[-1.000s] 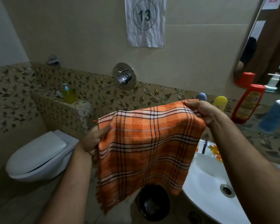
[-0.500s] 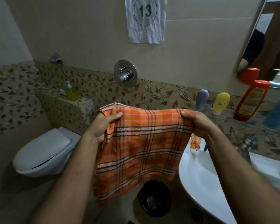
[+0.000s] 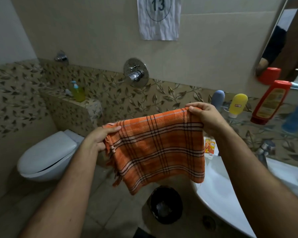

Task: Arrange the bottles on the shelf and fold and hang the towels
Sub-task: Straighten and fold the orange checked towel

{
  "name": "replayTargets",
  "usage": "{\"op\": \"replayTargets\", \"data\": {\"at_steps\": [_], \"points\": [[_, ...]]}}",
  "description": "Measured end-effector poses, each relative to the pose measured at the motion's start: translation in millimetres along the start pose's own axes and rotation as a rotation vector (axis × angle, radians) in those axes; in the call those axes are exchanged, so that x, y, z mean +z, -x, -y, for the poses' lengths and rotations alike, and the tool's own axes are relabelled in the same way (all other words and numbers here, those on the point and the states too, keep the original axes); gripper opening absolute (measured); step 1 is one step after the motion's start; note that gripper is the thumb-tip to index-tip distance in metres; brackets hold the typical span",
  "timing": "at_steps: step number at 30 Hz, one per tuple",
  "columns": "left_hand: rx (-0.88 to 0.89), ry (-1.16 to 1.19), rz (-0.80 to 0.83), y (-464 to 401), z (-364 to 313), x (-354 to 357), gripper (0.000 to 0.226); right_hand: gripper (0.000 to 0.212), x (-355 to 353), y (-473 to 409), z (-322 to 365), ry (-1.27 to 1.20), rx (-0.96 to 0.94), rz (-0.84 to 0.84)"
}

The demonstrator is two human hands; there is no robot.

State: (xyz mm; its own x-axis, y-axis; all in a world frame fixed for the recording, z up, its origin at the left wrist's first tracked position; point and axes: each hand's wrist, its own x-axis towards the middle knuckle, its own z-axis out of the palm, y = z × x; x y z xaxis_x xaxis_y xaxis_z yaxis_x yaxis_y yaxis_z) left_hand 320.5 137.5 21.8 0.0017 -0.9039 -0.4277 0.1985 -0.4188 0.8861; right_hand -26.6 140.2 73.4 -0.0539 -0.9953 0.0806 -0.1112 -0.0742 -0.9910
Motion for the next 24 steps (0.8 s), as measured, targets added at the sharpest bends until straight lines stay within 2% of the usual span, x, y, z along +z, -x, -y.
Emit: {"op": "replayTargets", "data": {"at_steps": [2, 4, 7, 9, 11, 14, 17, 21, 24], "points": [[-0.004, 0.063, -0.087, -5, 7, 2, 0.013, 0.017, 4, 1, 2, 0.015, -0.03, -0.021], [0.062, 0.093, -0.199, -10, 11, 8, 0.033, 0.015, 7, 1, 2, 0.021, -0.046, -0.068], [0.23, 0.015, -0.249, -20, 7, 15, 0.096, 0.014, 7, 0, -2, -0.028, -0.027, -0.14], [0.318, -0.14, -0.137, -20, 0, 14, 0.127, 0.014, 5, 0, -4, -0.142, 0.003, -0.168], [0.364, -0.456, 0.005, -16, -7, 12, 0.14, 0.014, 2, 2, -4, -0.23, 0.028, -0.156], [0.414, -0.87, 0.004, -11, -12, 16, 0.134, 0.022, -3, 6, -2, -0.205, 0.035, -0.055], [0.485, -0.982, -0.059, -11, -14, 19, 0.122, 0.036, -10, 11, 0, -0.002, 0.024, 0.06], [0.519, -0.884, -0.112, -16, -20, 10, 0.095, 0.035, -22, 13, -1, 0.316, -0.044, 0.081], [0.561, -0.658, -0.096, -18, -20, 5, 0.06, 0.01, -28, 11, -2, 0.621, -0.149, 0.097]]}}
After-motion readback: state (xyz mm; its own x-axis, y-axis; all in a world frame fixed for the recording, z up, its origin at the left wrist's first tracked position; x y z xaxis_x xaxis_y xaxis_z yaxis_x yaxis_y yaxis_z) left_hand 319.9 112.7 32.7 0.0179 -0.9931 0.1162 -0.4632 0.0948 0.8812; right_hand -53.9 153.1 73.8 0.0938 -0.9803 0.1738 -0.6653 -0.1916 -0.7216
